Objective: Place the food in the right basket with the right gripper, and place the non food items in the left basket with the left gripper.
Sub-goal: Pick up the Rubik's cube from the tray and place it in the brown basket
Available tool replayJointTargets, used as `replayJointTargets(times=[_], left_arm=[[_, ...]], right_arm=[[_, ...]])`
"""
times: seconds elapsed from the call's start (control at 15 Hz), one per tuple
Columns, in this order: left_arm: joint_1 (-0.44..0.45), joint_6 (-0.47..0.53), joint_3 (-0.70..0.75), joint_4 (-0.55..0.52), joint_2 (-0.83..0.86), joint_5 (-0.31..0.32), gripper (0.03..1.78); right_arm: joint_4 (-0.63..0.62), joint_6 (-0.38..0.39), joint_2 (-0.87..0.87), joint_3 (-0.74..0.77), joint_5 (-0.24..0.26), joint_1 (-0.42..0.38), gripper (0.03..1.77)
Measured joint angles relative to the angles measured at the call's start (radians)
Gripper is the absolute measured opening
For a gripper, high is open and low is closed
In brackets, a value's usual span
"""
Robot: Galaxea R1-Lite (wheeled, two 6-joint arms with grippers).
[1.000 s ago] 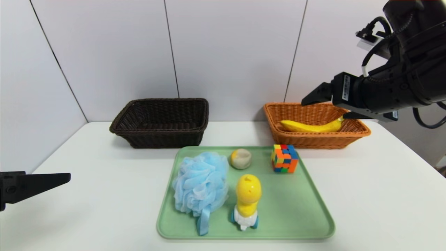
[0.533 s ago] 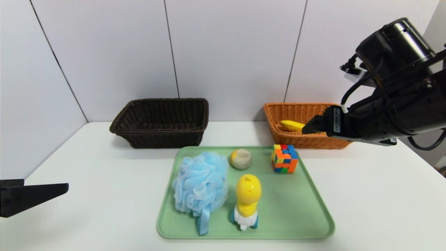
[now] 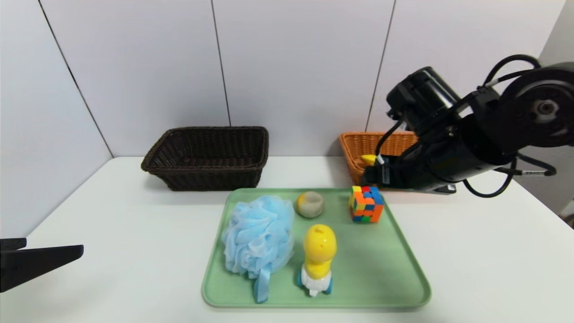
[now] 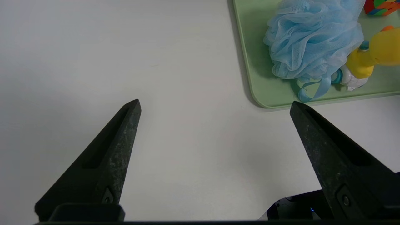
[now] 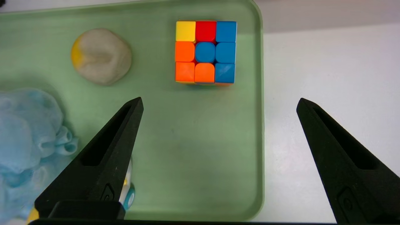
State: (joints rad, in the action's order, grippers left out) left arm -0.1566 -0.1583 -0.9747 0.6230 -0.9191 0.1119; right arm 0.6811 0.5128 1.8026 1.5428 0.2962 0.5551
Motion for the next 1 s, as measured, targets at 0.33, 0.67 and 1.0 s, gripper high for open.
replayJointTargets(times=[0.33,0.67,1.0], left_arm=[[0.000,0.000,0.007,0.002,0.015,0.000,1.69],[0.000,0.001,0.017,0.001,0.028,0.000,1.69],[0.000,0.006,0.033,0.001,0.041,0.000,1.69]], right_arm=[[-0.050,0.000,0.111,0.013,0.042,0.005,1.69],[-0.049,0.007,0.187,0.033,0.041,-0.003,1.69],[-0.050,0.022,0.233,0.042,0.041,-0.011,1.69]])
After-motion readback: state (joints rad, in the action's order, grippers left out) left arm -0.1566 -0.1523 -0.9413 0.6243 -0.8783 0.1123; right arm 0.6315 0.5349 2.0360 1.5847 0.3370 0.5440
